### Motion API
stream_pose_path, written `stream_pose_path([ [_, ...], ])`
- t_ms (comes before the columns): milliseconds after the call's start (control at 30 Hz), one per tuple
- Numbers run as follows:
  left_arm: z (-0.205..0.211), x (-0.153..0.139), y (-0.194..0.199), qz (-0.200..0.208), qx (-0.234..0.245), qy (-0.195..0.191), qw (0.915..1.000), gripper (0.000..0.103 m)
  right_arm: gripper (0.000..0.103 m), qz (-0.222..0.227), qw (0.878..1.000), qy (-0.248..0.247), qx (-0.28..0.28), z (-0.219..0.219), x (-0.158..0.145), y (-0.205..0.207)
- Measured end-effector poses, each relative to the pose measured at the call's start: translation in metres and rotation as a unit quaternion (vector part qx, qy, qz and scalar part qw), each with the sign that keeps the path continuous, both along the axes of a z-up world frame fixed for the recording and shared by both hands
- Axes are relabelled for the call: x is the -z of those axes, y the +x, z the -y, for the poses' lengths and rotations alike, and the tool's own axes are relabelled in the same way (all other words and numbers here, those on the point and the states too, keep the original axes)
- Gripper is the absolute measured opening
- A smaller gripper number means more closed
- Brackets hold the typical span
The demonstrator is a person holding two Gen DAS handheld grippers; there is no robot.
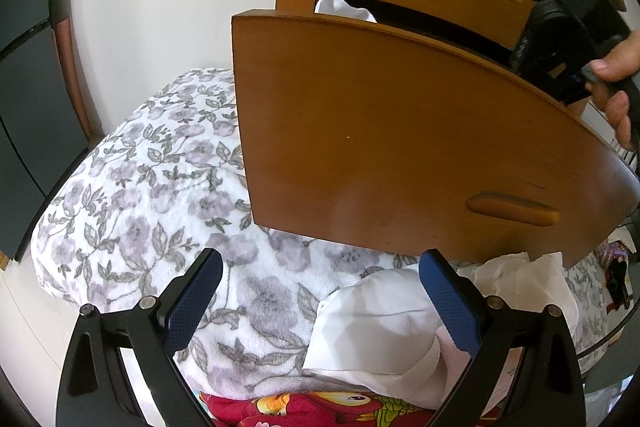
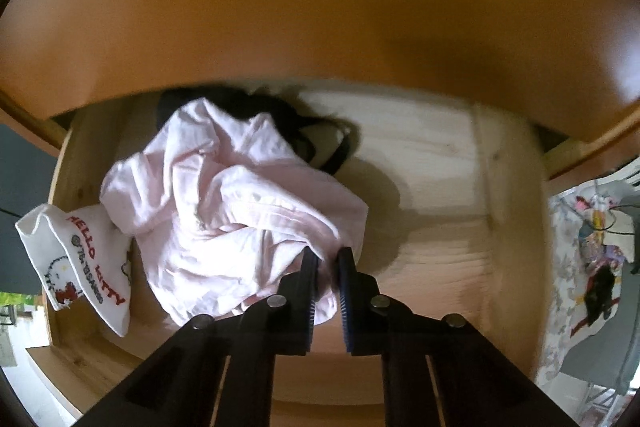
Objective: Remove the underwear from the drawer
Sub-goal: 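Lift the pink shirt up out of the drawer with the right tool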
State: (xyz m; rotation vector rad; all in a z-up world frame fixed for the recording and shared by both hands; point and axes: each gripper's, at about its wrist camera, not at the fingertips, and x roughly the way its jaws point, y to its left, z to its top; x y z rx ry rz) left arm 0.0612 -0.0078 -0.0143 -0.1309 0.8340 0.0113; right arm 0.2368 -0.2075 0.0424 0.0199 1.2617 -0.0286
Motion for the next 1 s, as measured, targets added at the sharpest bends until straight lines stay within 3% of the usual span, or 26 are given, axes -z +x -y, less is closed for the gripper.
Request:
stream_pose_path([
  [400,0.003,-0.002,-0.002,0.004,-0.002,0.011,0.9999,0.099,0.008,0.109,0.994,-0.022,0.011,0.008,-0.067,-0.047],
  [1000,0.004,-0.005,-0.004,0.01,-0.008,0.024,0.9996,0.099,0.007,0.256,0.966,-0.013,-0.015,-0.007,-0.147,-0.091],
])
